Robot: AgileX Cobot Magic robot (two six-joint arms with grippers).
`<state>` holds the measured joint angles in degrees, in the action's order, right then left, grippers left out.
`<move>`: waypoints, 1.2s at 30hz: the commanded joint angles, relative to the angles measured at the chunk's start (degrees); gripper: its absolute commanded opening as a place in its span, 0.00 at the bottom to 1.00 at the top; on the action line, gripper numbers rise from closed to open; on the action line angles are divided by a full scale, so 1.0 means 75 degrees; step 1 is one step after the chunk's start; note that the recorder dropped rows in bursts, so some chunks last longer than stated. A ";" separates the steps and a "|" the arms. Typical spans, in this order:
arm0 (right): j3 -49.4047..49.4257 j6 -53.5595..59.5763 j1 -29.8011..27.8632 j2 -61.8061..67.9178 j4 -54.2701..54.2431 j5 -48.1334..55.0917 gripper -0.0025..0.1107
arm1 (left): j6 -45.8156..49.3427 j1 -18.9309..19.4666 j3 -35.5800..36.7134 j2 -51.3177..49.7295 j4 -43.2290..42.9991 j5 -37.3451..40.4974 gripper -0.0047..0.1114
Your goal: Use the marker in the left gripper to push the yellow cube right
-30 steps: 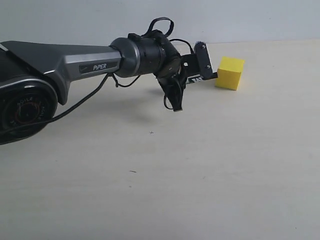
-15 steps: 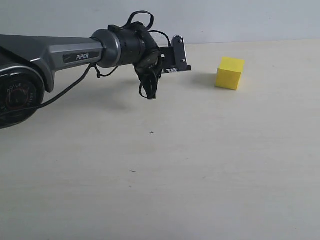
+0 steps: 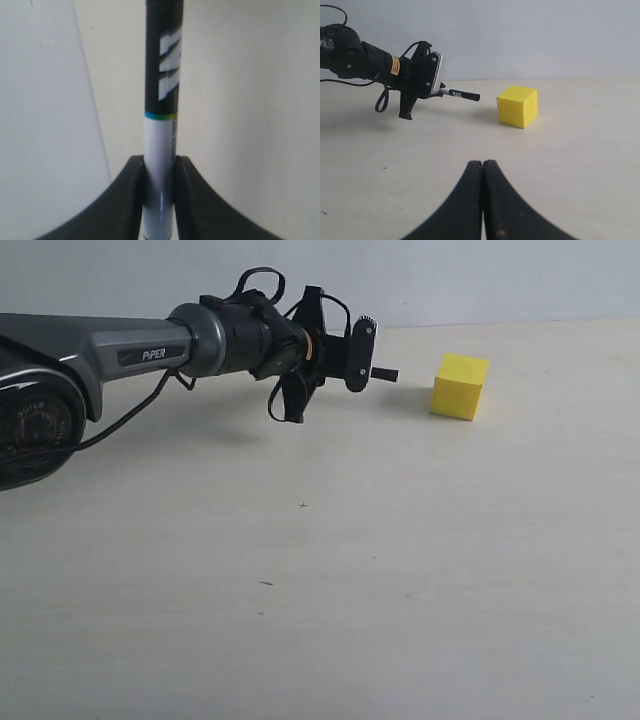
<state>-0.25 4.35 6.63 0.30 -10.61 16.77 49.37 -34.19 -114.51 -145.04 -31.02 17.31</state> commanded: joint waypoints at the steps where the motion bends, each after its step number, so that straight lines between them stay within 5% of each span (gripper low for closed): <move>1: 0.0034 0.0011 0.0009 -0.0040 0.0009 -0.0052 0.02 | 0.1155 0.0103 -0.0017 -0.0162 0.0270 -0.0768 0.04; 12: 0.0034 0.0011 0.0009 -0.0040 0.0009 -0.0052 0.02 | 0.1435 0.0394 -0.0032 -0.0481 0.0225 -0.2574 0.04; 18: 0.0034 0.0011 0.0009 -0.0040 0.0009 -0.0052 0.02 | 0.1158 0.0394 -0.0032 -0.0481 0.0138 -0.2652 0.04; 25: 0.0034 0.0011 0.0009 -0.0040 0.0009 -0.0052 0.02 | 0.0278 0.0347 -0.0014 0.0042 0.0219 0.0325 0.04; 31: 0.0034 0.0011 0.0009 -0.0040 0.0009 -0.0052 0.02 | -0.0929 -0.0194 -0.0014 0.0230 0.0126 0.1639 0.04; 36: 0.0034 0.0011 0.0009 -0.0040 0.0009 -0.0052 0.02 | -0.1764 -0.0560 -0.0014 0.0279 -0.1147 0.1677 0.04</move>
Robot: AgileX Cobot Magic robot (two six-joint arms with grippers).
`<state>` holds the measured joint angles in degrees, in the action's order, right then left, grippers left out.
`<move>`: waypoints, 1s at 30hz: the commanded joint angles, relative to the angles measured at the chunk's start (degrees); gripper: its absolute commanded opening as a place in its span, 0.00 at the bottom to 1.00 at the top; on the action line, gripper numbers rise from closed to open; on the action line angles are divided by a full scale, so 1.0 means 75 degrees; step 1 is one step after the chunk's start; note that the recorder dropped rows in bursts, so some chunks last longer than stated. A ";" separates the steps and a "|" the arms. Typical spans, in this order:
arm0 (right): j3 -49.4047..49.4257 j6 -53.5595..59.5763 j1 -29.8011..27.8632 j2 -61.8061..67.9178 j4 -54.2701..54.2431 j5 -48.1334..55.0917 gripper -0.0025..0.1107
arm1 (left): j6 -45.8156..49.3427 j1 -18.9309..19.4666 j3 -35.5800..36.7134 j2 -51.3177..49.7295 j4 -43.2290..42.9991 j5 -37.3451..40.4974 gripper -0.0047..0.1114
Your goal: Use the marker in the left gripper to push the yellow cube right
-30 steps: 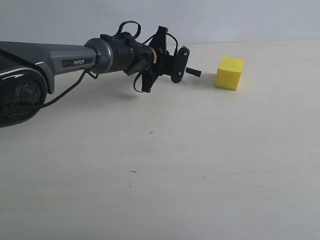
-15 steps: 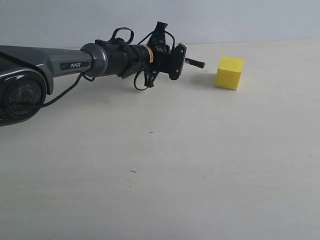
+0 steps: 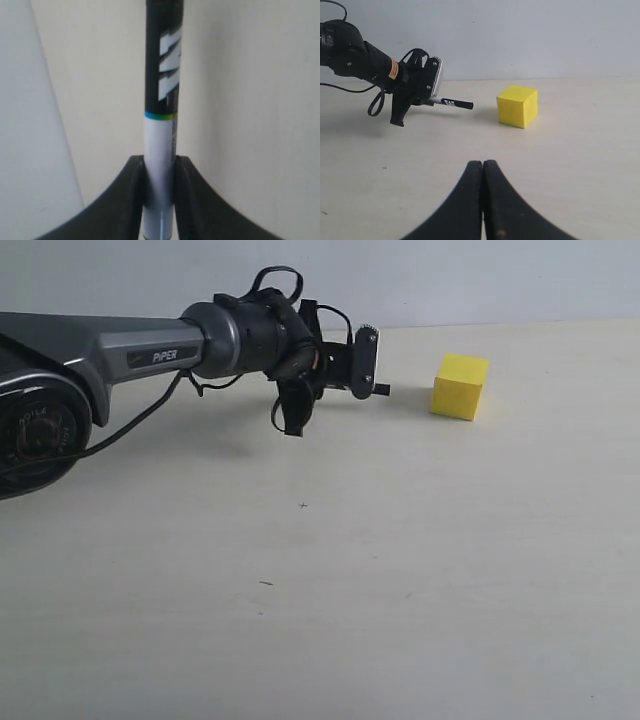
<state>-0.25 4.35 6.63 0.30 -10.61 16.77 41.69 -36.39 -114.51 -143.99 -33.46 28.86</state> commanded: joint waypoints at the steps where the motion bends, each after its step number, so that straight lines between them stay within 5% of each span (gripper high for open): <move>1: 0.0034 0.0011 0.0009 -0.0040 0.0009 -0.0052 0.02 | -0.0760 -0.0332 -0.0014 0.0138 -0.0911 0.0173 0.04; 10: 0.0034 0.0011 0.0009 -0.0040 0.0009 -0.0052 0.02 | -0.0838 -0.0085 -0.0014 0.0093 -0.1111 -0.0911 0.04; 20: 0.0034 0.0011 0.0009 -0.0040 0.0009 -0.0052 0.02 | 0.1730 0.0489 0.0002 -0.0315 -0.1259 -0.3219 0.04; 26: 0.0034 0.0011 0.0009 -0.0040 0.0009 -0.0052 0.02 | 0.1760 0.0996 -0.0033 -0.0780 -0.1316 -0.5696 0.04; 30: 0.0034 0.0011 0.0009 -0.0040 0.0009 -0.0052 0.02 | 0.1775 0.1057 -0.0380 -0.1120 -0.1533 -0.5525 0.04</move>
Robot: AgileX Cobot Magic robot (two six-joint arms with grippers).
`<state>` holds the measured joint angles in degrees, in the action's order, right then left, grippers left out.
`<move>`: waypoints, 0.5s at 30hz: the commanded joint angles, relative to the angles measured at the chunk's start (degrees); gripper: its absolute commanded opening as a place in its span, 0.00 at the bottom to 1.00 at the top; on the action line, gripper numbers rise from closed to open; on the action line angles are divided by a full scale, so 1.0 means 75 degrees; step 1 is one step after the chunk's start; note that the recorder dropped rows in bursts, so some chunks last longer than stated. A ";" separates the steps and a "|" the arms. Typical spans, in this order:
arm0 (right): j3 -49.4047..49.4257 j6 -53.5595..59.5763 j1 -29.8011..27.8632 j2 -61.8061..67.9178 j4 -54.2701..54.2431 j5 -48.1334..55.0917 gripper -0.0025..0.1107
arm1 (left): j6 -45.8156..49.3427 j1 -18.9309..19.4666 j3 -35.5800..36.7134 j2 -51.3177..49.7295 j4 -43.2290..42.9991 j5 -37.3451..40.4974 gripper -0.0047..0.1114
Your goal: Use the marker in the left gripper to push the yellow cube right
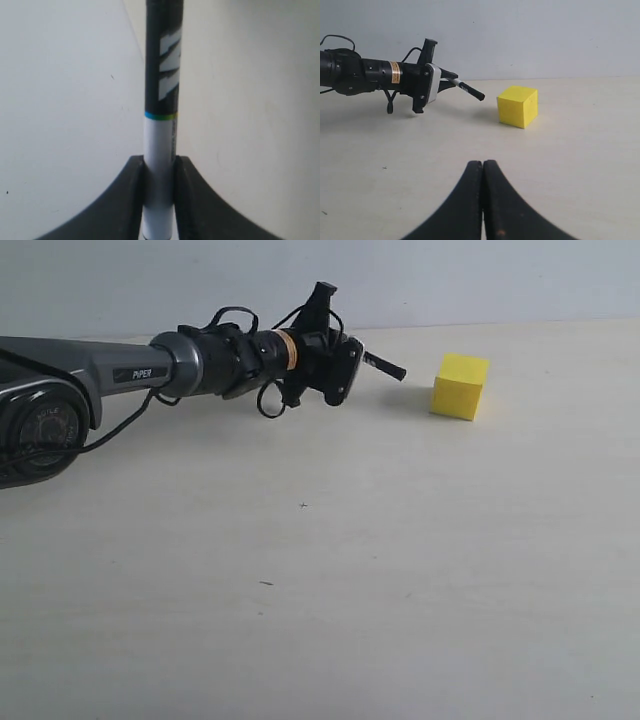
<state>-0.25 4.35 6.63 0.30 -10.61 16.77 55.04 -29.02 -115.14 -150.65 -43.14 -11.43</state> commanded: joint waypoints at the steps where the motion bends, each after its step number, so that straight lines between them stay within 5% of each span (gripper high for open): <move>1: 0.0034 0.0011 0.0009 -0.0040 0.0009 -0.0052 0.02 | -0.0005 0.0074 -0.0382 -0.0325 -0.0469 -0.0151 0.04; 15: 0.0034 0.0011 0.0009 -0.0040 0.0009 -0.0052 0.02 | -0.0930 0.0055 -0.0821 -0.0732 -0.0611 -0.0400 0.04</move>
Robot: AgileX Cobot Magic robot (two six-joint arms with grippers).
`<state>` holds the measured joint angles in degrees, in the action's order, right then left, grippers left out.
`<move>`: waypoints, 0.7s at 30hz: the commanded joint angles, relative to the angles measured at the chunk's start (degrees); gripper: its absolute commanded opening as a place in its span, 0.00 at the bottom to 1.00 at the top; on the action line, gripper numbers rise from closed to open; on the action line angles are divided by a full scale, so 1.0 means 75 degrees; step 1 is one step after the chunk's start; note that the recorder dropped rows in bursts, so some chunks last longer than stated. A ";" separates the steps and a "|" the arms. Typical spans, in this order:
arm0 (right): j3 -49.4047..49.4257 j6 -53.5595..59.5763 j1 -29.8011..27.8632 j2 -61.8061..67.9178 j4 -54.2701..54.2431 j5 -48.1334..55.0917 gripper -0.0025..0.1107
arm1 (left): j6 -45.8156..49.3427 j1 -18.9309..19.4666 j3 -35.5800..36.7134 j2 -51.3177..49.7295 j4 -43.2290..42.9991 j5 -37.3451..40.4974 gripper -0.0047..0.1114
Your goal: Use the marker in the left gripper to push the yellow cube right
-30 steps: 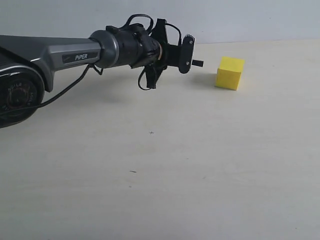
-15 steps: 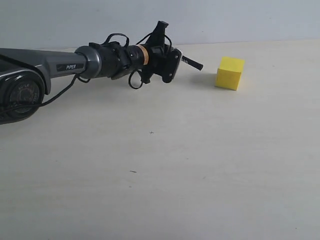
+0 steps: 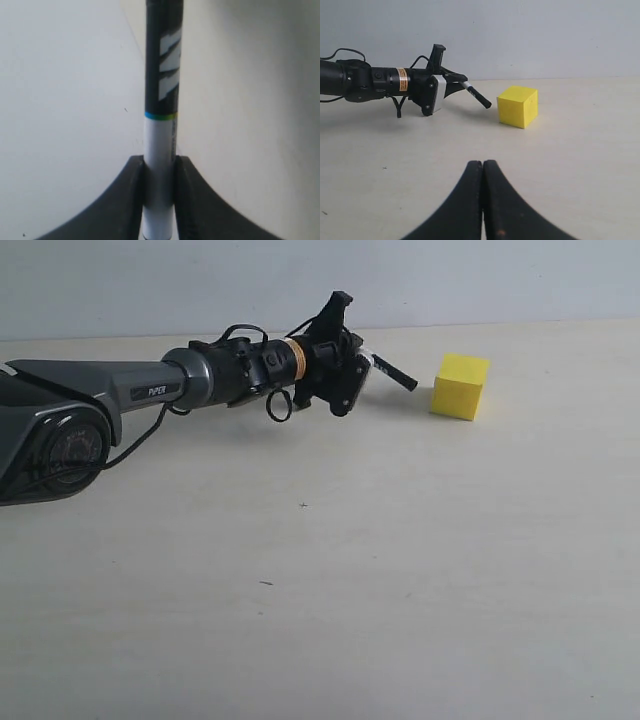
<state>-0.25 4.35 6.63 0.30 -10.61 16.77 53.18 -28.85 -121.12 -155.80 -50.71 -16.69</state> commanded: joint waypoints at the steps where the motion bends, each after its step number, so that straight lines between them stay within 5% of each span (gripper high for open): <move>1: 0.0034 0.0011 0.0009 -0.0040 0.0009 -0.0052 0.02 | -0.0736 0.0033 -0.0023 -0.0009 0.0612 0.0494 0.04; 9: 0.0034 0.0011 0.0009 -0.0040 0.0009 -0.0052 0.02 | -0.0771 -0.0047 -0.0023 0.0220 0.0876 0.1804 0.04; 21: 0.0034 0.0011 0.0009 -0.0040 0.0009 -0.0052 0.02 | -0.2277 -0.0229 0.0743 0.1539 0.1473 0.5327 0.04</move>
<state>-0.25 4.35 6.63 0.30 -10.61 16.77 39.66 -30.26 -118.26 -148.00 -40.59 19.02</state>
